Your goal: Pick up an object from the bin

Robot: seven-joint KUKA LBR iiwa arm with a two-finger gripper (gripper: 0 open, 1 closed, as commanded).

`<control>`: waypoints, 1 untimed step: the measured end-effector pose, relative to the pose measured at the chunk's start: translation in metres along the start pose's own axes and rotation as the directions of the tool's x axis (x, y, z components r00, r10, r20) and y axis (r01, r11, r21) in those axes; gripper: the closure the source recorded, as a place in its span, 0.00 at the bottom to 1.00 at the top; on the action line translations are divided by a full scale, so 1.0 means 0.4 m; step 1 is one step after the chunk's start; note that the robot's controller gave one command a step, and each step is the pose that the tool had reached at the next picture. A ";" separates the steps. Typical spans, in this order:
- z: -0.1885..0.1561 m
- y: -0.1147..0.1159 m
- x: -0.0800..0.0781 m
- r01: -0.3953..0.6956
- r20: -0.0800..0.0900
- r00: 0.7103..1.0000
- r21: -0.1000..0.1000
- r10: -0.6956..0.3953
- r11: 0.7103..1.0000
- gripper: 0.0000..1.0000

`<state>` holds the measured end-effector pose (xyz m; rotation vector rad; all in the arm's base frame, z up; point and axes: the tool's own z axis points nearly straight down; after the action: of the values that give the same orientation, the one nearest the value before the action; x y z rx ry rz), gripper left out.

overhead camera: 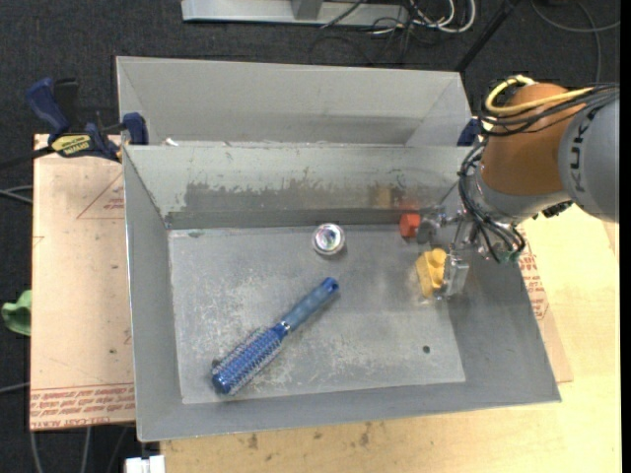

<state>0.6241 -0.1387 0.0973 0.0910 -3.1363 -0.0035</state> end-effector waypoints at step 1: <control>0.069 -0.025 0.027 0.159 0.005 0.987 0.002 -0.159 0.987 0.00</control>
Offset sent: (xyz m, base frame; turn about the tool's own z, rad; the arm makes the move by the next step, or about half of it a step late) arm -0.0106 -0.0111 -0.0273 -0.1620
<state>0.6139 -0.1491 0.0695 0.3414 -3.1246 -0.0013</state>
